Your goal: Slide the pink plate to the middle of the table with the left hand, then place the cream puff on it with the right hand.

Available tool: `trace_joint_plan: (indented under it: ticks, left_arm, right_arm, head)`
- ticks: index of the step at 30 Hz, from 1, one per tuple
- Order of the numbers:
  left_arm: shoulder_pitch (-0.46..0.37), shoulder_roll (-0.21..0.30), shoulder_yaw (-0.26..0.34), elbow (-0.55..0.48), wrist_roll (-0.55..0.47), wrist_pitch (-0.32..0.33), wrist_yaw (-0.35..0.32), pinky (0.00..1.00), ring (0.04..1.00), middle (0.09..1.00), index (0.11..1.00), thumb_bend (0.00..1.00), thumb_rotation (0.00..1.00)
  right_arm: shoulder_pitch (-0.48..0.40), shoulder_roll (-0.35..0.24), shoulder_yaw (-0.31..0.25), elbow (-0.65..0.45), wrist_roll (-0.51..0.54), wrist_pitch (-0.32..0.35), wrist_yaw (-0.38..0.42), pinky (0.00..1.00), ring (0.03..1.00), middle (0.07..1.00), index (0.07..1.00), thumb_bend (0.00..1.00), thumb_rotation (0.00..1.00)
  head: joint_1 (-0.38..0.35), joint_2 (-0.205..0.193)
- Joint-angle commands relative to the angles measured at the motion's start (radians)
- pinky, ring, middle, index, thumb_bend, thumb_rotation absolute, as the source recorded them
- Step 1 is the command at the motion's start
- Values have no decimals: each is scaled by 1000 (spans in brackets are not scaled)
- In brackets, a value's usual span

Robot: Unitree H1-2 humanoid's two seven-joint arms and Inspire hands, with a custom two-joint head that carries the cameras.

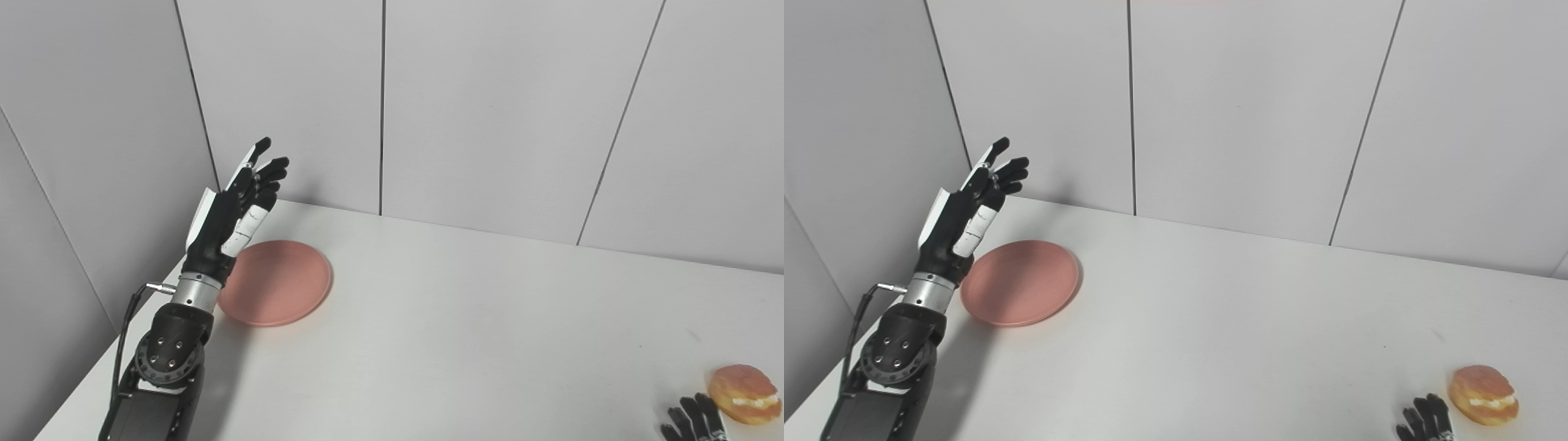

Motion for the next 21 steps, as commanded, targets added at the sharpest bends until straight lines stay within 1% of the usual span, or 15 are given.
trace_joint_plan:
  ticks: [1,2,3,6,9,12,15,19,21]
  left_arm:
    - [-61,60,25,72,-10,-87,1,890,867,869,949,884,870]
    - [-69,67,38,125,-27,-96,2,891,867,869,949,883,870]
    - [-79,75,49,180,-44,-112,1,896,870,875,950,861,857]
    - [-100,84,70,280,-72,-140,-2,899,882,882,953,796,844]
    - [-114,95,79,377,-84,-182,-3,896,886,886,966,782,842]
    - [-123,103,77,441,-79,-209,5,889,886,895,956,783,819]
    - [-133,104,77,500,-75,-240,16,886,886,894,953,759,804]
    - [-155,108,80,574,-83,-272,20,884,884,886,942,762,807]
    - [-171,110,85,617,-95,-279,17,901,902,902,952,758,809]
  right_arm:
    - [13,-26,-18,138,-28,73,-38,1000,1000,1000,1000,765,1000]
    - [13,-26,-17,140,-30,72,-38,1000,1000,1000,1000,766,1000]
    - [13,-26,-18,141,-30,72,-38,1000,1000,1000,1000,769,1000]
    - [13,-25,-19,140,-30,74,-42,1000,1000,1000,1000,782,1000]
    - [13,-22,-21,141,-30,73,-45,1000,1000,1000,1000,794,1000]
    - [13,-23,-21,145,-33,69,-44,1000,1000,1000,1000,802,1000]
    - [17,-22,-19,138,-44,67,-48,1000,1000,1000,1000,809,1000]
    - [18,-17,-19,135,-42,71,-51,1000,1000,1000,1000,841,1000]
    - [18,-20,-17,138,-49,62,-47,1000,1000,1000,1000,844,1000]
  head:
    - [1,1]
    - [1,0]
    - [1,0]
    - [-1,1]
    - [-7,6]
    - [-8,6]
    - [-11,7]
    - [-15,8]
    - [-16,8]
